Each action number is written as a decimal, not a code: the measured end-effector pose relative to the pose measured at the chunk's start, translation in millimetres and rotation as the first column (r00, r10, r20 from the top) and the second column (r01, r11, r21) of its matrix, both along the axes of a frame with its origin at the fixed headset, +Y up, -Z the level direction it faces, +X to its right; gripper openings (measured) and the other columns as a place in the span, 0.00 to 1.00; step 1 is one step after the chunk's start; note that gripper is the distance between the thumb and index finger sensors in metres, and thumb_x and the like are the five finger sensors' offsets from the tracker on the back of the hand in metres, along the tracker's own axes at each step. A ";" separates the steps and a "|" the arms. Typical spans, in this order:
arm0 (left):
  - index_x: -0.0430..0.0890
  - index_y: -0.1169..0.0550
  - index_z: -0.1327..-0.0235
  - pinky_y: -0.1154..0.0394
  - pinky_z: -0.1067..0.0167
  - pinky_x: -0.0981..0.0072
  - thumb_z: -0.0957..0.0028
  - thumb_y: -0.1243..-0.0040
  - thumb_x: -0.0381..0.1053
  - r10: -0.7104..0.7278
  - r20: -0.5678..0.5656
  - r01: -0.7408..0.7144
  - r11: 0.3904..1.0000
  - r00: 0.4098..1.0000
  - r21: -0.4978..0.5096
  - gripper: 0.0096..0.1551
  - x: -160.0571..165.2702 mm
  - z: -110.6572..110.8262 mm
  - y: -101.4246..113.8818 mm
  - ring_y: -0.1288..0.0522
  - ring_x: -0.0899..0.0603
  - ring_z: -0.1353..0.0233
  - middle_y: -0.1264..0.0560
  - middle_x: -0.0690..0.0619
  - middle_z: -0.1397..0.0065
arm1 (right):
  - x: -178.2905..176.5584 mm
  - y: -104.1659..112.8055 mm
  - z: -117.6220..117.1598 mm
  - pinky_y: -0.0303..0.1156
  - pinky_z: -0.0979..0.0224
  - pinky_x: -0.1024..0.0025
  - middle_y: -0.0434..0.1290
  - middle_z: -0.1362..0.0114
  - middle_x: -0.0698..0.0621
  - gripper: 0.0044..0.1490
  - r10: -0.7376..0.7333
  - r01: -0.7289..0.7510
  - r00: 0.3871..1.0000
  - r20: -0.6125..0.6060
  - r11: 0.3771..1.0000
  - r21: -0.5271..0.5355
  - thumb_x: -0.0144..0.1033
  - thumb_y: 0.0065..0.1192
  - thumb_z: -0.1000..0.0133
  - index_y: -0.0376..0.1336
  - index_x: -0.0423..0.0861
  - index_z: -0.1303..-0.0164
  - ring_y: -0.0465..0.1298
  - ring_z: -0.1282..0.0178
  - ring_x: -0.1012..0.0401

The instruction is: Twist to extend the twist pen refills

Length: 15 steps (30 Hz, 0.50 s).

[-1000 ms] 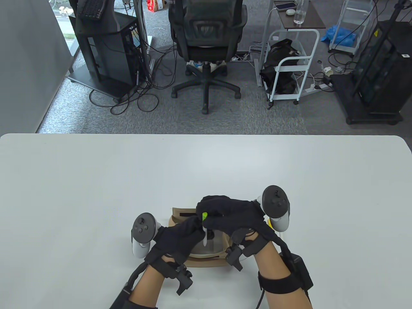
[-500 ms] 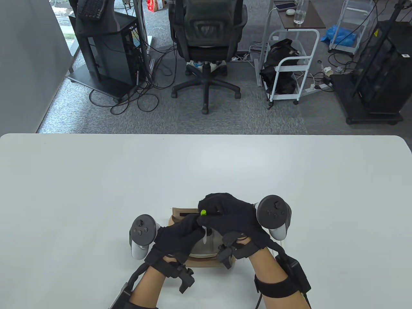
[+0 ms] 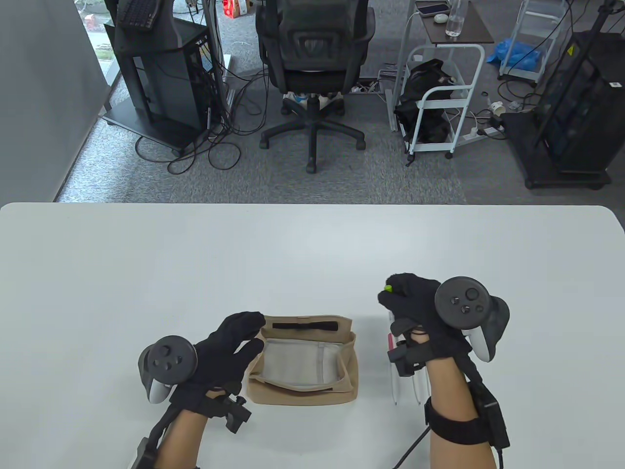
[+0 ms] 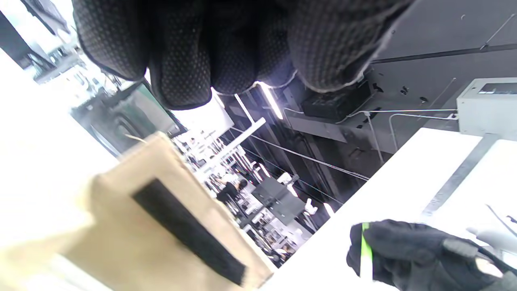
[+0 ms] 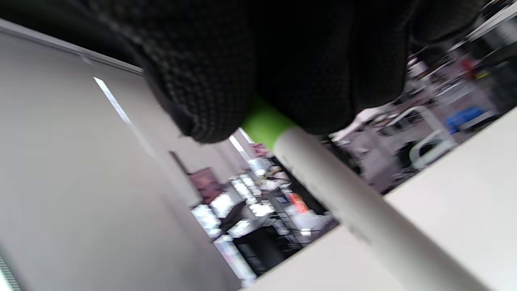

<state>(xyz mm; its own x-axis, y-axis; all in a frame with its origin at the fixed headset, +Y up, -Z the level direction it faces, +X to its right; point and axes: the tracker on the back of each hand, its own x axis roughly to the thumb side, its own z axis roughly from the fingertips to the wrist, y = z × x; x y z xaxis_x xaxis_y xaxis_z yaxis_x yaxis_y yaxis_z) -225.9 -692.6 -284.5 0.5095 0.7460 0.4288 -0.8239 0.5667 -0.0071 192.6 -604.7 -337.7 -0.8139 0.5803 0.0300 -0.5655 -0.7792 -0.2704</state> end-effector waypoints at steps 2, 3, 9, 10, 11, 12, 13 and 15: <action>0.41 0.26 0.31 0.27 0.39 0.37 0.51 0.35 0.54 0.002 -0.022 -0.002 1.000 1.000 -0.001 0.35 -5.3 0.3 -8.2 0.21 0.32 0.35 0.28 0.38 0.29 | 13.8 -14.6 -8.3 0.66 0.34 0.31 0.85 0.53 0.34 0.30 0.069 -0.061 0.993 0.100 0.995 -0.085 0.37 0.83 0.56 0.78 0.29 0.53 0.77 0.42 0.40; 0.40 0.25 0.32 0.27 0.39 0.36 0.51 0.34 0.54 0.014 -0.027 -0.014 1.000 1.000 -0.013 0.35 -6.4 -0.2 -12.1 0.21 0.32 0.35 0.28 0.37 0.29 | 20.3 -22.9 -12.8 0.66 0.35 0.31 0.85 0.53 0.34 0.30 0.101 -0.083 0.985 0.142 0.989 -0.125 0.36 0.83 0.56 0.79 0.29 0.53 0.78 0.43 0.39; 0.40 0.26 0.31 0.27 0.39 0.36 0.51 0.34 0.54 -0.011 -0.029 0.010 0.999 1.000 -0.033 0.36 -7.9 -2.2 -19.3 0.21 0.31 0.35 0.28 0.37 0.28 | 45.4 -73.5 -33.5 0.67 0.36 0.31 0.86 0.55 0.33 0.30 0.241 -0.146 0.938 0.249 0.926 -0.347 0.36 0.83 0.56 0.79 0.28 0.55 0.78 0.44 0.39; 0.40 0.26 0.31 0.27 0.39 0.36 0.51 0.34 0.54 -0.009 -0.029 0.008 0.999 1.000 -0.037 0.36 -8.1 -2.3 -20.4 0.21 0.31 0.35 0.28 0.37 0.28 | 47.2 -79.4 -35.3 0.67 0.36 0.31 0.86 0.55 0.33 0.30 0.255 -0.150 0.934 0.252 0.916 -0.372 0.36 0.83 0.56 0.79 0.28 0.55 0.78 0.45 0.39; 0.40 0.26 0.31 0.27 0.39 0.36 0.51 0.34 0.54 -0.004 -0.029 0.003 0.999 1.000 -0.043 0.36 -8.3 -2.0 -21.6 0.21 0.31 0.35 0.28 0.37 0.28 | 49.1 -87.4 -37.4 0.67 0.36 0.31 0.86 0.56 0.33 0.30 0.269 -0.150 0.928 0.259 0.903 -0.402 0.36 0.83 0.56 0.79 0.27 0.55 0.78 0.45 0.39; 0.40 0.26 0.31 0.27 0.39 0.36 0.51 0.34 0.54 -0.002 -0.029 0.001 0.999 1.000 -0.044 0.36 -8.4 -1.7 -22.2 0.21 0.31 0.35 0.29 0.37 0.28 | 50.2 -94.3 -39.2 0.67 0.36 0.31 0.86 0.56 0.33 0.30 0.291 -0.160 0.921 0.260 0.889 -0.429 0.36 0.83 0.56 0.79 0.27 0.55 0.78 0.45 0.39; 0.40 0.26 0.31 0.27 0.39 0.36 0.51 0.34 0.54 -0.004 -0.027 0.003 0.999 1.000 -0.047 0.36 -8.4 -1.4 -22.6 0.21 0.31 0.35 0.28 0.37 0.28 | 51.4 -100.8 -40.7 0.67 0.37 0.31 0.86 0.56 0.33 0.30 0.312 -0.171 0.913 0.261 0.877 -0.450 0.36 0.83 0.56 0.79 0.27 0.56 0.79 0.46 0.39; 0.40 0.26 0.31 0.27 0.39 0.36 0.51 0.34 0.54 -0.011 -0.028 0.009 0.999 1.000 -0.048 0.37 -8.3 -0.5 -22.6 0.21 0.31 0.34 0.29 0.37 0.28 | 52.7 -111.0 -42.6 0.67 0.37 0.31 0.86 0.57 0.33 0.30 0.353 -0.192 0.897 0.266 0.854 -0.484 0.36 0.83 0.56 0.80 0.27 0.56 0.79 0.46 0.39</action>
